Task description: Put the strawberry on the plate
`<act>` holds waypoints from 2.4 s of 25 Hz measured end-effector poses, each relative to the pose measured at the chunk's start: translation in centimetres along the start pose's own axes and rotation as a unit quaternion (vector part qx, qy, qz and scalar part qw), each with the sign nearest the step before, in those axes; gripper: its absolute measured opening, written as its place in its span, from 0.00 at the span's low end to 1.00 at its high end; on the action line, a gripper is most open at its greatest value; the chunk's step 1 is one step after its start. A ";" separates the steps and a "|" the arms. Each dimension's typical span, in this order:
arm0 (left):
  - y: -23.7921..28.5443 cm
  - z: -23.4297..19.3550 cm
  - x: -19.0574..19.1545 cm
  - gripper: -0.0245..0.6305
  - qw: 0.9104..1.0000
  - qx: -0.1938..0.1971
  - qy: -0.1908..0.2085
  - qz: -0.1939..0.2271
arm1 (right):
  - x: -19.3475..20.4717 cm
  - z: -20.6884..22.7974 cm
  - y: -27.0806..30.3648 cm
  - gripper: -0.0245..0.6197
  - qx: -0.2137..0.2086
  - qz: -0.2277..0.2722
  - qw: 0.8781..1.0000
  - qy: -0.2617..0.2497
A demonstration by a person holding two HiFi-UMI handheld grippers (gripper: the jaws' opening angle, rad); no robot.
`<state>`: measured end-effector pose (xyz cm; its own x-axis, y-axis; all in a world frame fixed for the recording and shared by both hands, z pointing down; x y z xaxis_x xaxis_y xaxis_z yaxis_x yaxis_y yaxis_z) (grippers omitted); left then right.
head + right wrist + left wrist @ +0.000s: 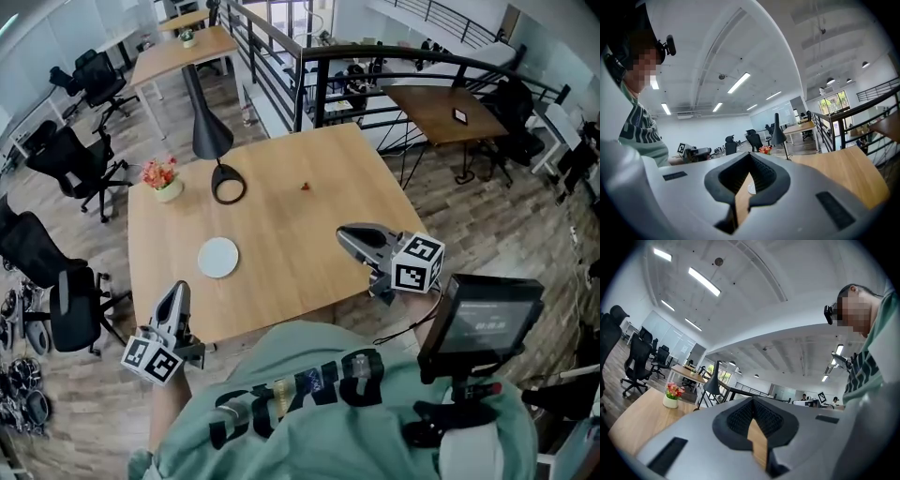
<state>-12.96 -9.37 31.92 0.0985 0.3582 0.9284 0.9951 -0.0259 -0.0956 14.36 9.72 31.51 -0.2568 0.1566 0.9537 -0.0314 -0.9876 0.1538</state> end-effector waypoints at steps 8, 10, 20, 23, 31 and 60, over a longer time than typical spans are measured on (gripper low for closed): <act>6.2 -0.2 0.6 0.04 0.999 -0.026 0.014 -0.015 | -0.3 6.9 2.5 0.05 -0.040 -0.003 0.999 0.018; 8.6 0.4 0.3 0.04 0.999 -0.044 0.019 -0.010 | -1.0 9.6 3.2 0.05 -0.059 -0.007 0.998 0.017; 20.1 4.8 1.5 0.04 0.993 -0.118 0.024 -0.012 | -4.7 21.9 4.7 0.05 -0.149 -0.010 0.988 0.025; 22.0 4.9 1.7 0.04 0.991 -0.129 0.022 -0.020 | -4.1 24.1 5.1 0.05 -0.155 -0.016 0.987 0.039; 23.6 2.9 2.2 0.04 0.990 -0.135 0.015 -0.039 | -3.1 26.2 8.1 0.05 -0.155 -0.018 0.986 0.059; 17.3 -8.5 5.2 0.04 0.996 -0.037 -0.054 -0.063 | -1.9 14.2 18.2 0.05 -0.127 -0.059 0.990 0.017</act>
<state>4.87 -15.87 38.17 -0.0252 0.4617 0.8867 0.9979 -0.0413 0.0498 28.00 -8.37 36.19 -0.2690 0.2758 0.9228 -0.3039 -0.9335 0.1904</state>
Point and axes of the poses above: the fingertips, and each gripper's own axes: y forward along the fingers, z to its right, x out of its underside, the point moved 1 cm from there along -y, backward along the fingers, and after that the axes turned 10 degrees about x, right-handed, at the moved point
